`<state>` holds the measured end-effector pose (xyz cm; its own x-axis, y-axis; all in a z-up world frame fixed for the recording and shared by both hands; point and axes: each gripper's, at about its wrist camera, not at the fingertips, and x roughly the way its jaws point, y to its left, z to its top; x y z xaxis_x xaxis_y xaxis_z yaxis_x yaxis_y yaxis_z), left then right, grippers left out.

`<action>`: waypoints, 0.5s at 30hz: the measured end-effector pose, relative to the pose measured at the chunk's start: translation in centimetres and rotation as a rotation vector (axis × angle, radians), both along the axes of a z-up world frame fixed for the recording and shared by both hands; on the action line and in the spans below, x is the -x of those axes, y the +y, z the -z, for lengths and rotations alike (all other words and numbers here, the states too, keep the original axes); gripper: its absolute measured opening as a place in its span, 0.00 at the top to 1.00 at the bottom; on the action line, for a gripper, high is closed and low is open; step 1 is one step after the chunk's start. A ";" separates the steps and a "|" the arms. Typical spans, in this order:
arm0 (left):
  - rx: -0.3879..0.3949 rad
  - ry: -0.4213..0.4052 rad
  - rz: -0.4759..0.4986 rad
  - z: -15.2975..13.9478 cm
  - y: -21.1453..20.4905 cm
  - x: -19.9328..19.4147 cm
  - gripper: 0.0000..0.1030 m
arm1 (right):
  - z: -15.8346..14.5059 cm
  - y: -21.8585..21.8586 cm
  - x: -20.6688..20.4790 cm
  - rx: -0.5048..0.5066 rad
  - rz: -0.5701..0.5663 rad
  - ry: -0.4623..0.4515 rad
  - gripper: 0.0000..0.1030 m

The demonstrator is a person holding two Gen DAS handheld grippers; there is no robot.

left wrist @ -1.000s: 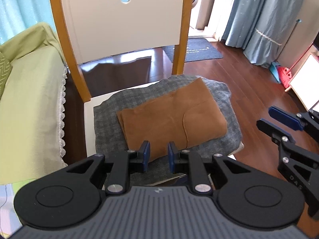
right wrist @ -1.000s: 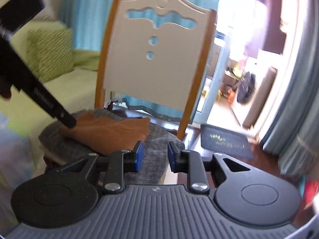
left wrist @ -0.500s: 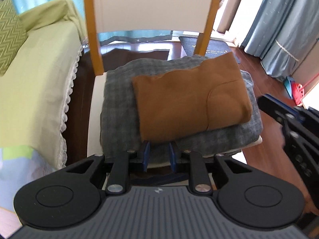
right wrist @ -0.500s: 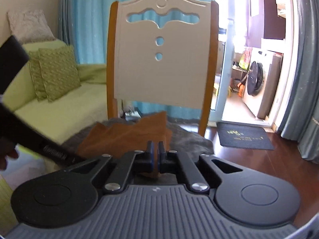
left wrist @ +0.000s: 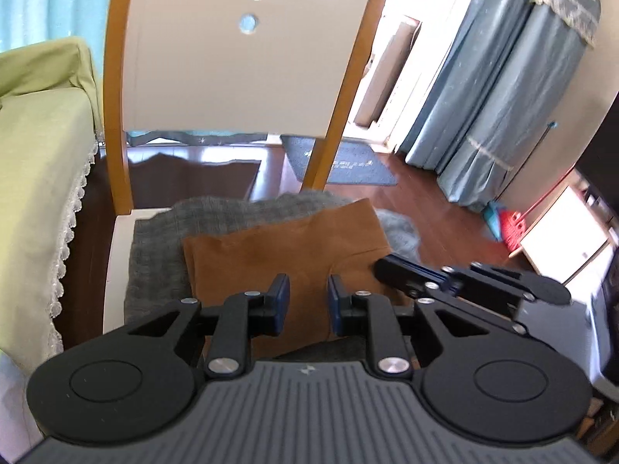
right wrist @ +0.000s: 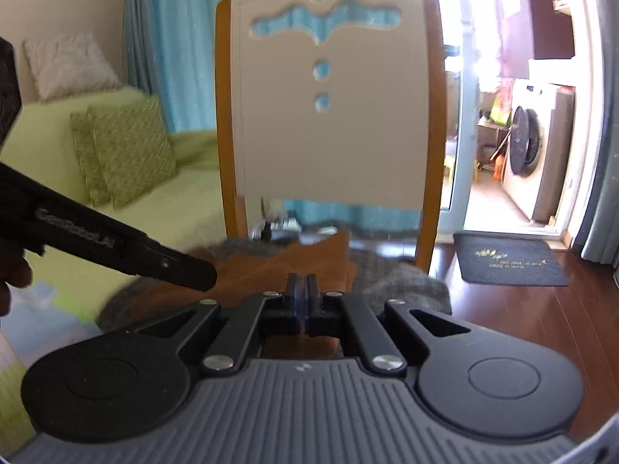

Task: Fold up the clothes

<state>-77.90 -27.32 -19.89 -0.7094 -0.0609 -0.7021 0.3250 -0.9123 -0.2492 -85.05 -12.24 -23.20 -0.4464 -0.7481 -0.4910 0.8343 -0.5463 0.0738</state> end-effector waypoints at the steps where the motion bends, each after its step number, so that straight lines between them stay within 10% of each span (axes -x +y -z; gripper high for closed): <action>1: 0.024 -0.027 -0.009 0.9 0.0 0.5 0.75 | 0.7 -0.2 0.4 -0.008 -0.006 0.002 1.00; 6: 0.055 -0.047 -0.065 1.3 -0.7 1.6 0.75 | 0.9 -1.1 2.6 0.001 -0.055 -0.050 0.98; 10: 0.085 -0.067 -0.075 1.3 -0.3 2.0 0.75 | -1.0 -0.1 6.2 0.054 -0.032 -0.225 0.71; 15: 0.106 -0.087 -0.102 1.4 0.2 2.7 0.75 | -0.5 0.0 9.4 0.073 -0.066 -0.357 0.71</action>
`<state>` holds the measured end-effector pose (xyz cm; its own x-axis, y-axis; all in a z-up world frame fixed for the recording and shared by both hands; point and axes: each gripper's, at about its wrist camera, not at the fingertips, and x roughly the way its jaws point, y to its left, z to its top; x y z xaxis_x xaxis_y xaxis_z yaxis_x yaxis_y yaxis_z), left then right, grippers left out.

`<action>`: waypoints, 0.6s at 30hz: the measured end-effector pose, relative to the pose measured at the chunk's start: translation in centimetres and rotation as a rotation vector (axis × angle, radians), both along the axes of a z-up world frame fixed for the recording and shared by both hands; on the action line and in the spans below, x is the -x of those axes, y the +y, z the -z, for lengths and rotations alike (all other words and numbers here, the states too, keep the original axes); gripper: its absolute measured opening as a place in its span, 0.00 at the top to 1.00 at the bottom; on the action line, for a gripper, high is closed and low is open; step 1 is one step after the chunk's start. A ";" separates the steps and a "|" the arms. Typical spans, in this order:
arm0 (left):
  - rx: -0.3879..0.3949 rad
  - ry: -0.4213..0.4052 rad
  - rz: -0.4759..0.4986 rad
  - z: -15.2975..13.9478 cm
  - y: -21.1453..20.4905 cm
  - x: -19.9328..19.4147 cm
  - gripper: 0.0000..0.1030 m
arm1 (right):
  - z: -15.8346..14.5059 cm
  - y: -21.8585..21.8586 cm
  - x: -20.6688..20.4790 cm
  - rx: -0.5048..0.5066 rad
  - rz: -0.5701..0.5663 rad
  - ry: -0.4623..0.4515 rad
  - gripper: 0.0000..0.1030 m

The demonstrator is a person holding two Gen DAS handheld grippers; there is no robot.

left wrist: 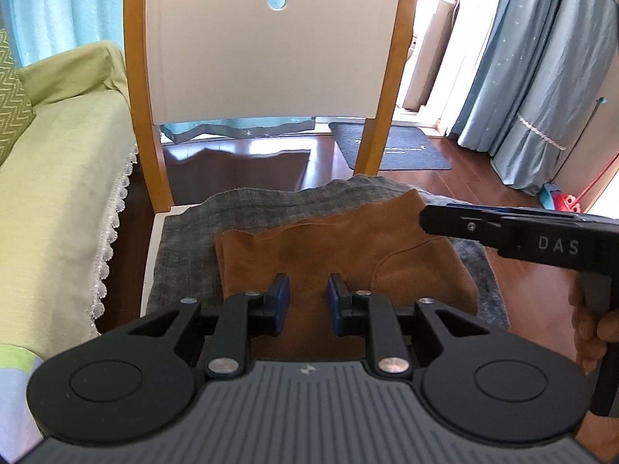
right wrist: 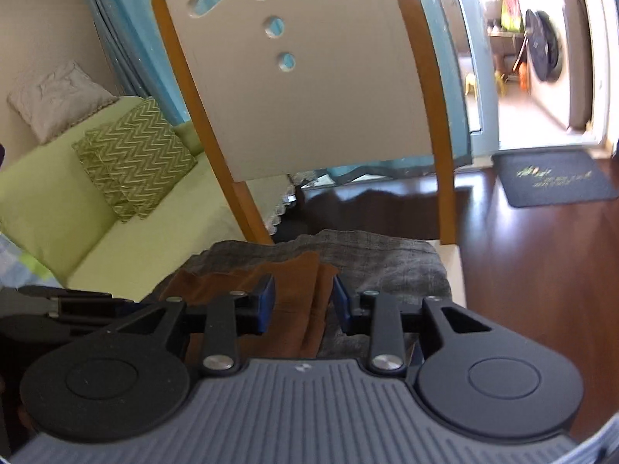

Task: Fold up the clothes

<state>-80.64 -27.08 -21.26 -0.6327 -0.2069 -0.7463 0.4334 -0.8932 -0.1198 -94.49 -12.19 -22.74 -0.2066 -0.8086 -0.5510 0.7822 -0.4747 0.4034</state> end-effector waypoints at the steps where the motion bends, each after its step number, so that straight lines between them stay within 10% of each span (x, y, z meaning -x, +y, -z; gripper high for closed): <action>1: -0.002 0.000 -0.009 0.1 -0.1 0.1 0.75 | 0.2 -0.2 0.4 0.008 -0.016 -0.023 0.71; 4: -0.002 -0.001 -0.038 0.2 -0.2 0.3 0.75 | 0.8 -1.2 1.2 0.029 -0.055 -0.063 0.96; 18: 0.051 0.048 -0.078 -0.6 -0.2 1.7 0.74 | 0.2 -1.9 2.4 0.137 -0.074 0.038 0.97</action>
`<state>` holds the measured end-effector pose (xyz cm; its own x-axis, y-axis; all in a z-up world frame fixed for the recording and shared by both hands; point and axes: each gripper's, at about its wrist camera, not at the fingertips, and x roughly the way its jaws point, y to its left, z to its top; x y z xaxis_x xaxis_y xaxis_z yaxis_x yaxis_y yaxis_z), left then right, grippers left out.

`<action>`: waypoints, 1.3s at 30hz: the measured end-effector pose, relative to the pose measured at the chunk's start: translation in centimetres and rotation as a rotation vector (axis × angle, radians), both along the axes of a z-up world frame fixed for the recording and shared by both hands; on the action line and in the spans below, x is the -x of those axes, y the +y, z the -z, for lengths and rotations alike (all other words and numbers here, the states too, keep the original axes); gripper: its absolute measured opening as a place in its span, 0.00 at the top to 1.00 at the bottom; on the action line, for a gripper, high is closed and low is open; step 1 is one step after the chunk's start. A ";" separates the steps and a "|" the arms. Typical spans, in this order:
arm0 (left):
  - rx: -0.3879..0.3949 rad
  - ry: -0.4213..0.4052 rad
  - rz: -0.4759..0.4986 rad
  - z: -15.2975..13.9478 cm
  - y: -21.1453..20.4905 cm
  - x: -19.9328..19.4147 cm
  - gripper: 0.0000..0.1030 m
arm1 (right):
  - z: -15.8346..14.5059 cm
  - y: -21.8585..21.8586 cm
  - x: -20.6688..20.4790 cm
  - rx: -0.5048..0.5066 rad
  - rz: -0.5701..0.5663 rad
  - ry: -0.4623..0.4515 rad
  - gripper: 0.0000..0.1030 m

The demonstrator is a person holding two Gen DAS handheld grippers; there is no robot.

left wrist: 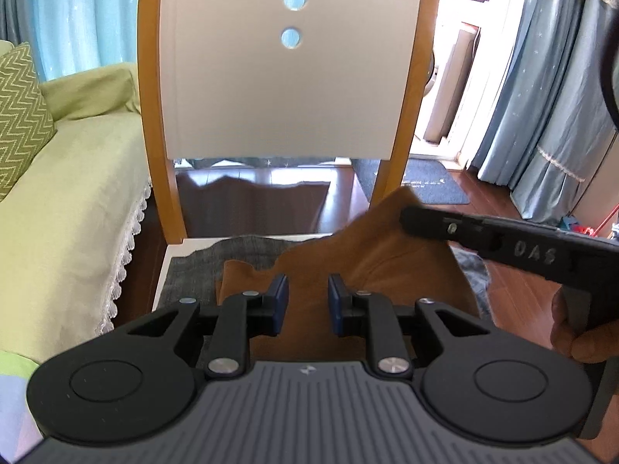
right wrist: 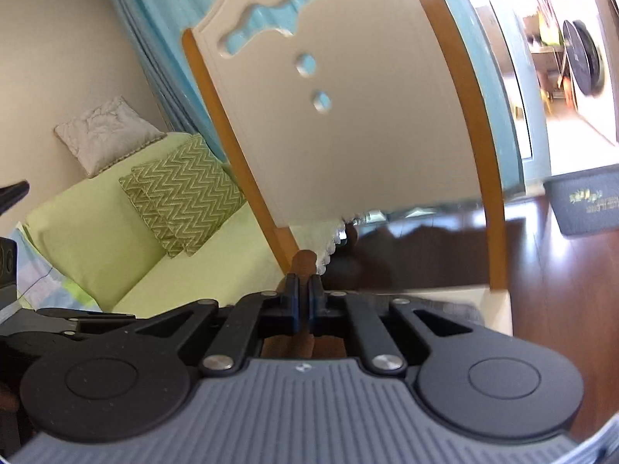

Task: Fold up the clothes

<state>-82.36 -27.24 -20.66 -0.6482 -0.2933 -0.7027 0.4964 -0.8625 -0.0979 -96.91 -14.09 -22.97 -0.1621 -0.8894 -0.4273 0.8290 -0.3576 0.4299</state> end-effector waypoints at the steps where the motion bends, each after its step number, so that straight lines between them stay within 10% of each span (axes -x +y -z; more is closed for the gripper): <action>1: -0.004 -0.010 -0.004 0.3 -0.1 0.1 0.74 | 0.6 -0.4 0.2 -0.048 -0.005 -0.012 0.97; 8: 0.008 -0.075 -0.010 1.9 -0.4 0.8 0.67 | 2.2 -1.3 0.4 -0.166 0.017 -0.041 0.93; 10: 0.006 -0.077 -0.007 1.9 -0.4 0.7 0.67 | 1.4 -1.0 0.2 -0.185 0.069 -0.029 0.75; 15: 0.004 -0.070 -0.006 1.9 -0.4 0.6 0.67 | -1.8 0.6 -2.6 -0.051 0.044 0.055 0.94; 24: 0.104 -0.086 -0.077 1.4 -2.7 -0.1 0.68 | 1.8 -0.5 -3.1 -0.152 0.079 0.037 0.95; 33: -0.049 0.017 0.009 0.1 -2.7 0.5 0.65 | 1.3 -0.6 -3.5 -0.142 0.062 0.048 0.92; 39: -0.028 -0.019 -0.102 1.7 -4.5 -0.3 0.68 | 1.5 0.0 -3.6 -0.145 0.040 0.093 0.92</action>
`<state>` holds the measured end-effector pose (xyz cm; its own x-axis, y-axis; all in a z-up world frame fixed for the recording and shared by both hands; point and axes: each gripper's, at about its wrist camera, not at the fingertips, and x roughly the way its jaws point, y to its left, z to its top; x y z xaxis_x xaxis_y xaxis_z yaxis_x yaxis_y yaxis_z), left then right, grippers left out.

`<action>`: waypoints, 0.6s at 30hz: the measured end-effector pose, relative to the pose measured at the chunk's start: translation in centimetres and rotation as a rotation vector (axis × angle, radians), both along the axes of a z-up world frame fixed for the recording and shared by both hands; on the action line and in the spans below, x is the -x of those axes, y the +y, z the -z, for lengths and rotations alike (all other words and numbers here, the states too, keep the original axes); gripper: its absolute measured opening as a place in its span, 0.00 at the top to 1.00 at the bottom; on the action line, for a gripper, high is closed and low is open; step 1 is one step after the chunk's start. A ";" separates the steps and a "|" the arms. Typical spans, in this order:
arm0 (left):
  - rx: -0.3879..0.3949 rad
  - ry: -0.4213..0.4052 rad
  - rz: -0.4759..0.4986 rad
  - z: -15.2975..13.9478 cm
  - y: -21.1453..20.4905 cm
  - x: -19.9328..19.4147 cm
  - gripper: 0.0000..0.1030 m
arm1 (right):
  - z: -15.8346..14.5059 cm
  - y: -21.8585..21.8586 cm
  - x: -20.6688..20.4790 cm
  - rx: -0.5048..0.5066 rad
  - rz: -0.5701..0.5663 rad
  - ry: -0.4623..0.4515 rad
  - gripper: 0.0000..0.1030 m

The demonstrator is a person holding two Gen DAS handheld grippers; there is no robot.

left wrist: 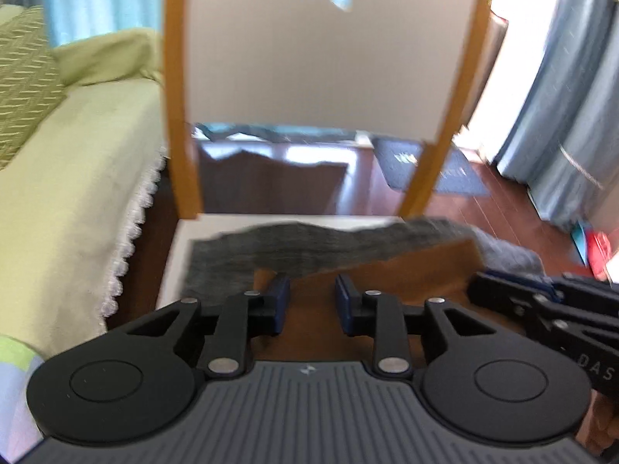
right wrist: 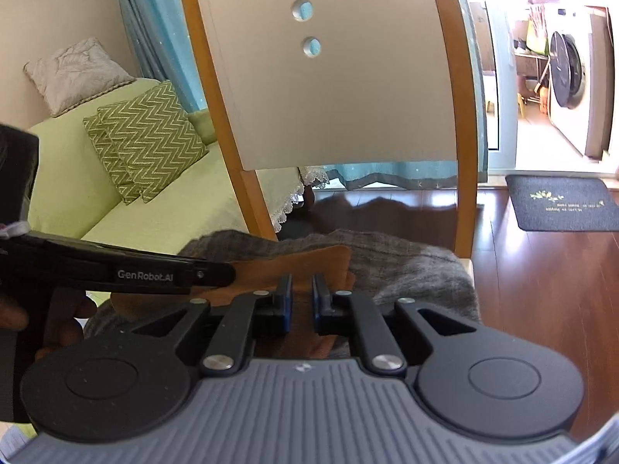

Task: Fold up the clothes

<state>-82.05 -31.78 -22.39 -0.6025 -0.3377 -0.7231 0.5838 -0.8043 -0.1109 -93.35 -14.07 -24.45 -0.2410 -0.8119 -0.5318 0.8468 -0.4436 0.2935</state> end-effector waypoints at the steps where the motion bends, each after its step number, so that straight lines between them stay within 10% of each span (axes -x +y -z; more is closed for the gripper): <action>1: 0.021 0.002 -0.027 -0.7 -0.2 -0.7 0.69 | -0.2 0.2 0.1 0.007 0.000 0.005 0.92; 8: 0.067 0.016 0.048 -3.7 3.1 -3.9 0.68 | -2.6 2.8 -1.6 0.071 0.000 0.069 0.89; 18: 0.088 0.011 0.041 0.8 4.5 -3.7 0.62 | 0.9 4.0 -6.0 0.031 -0.058 0.285 0.88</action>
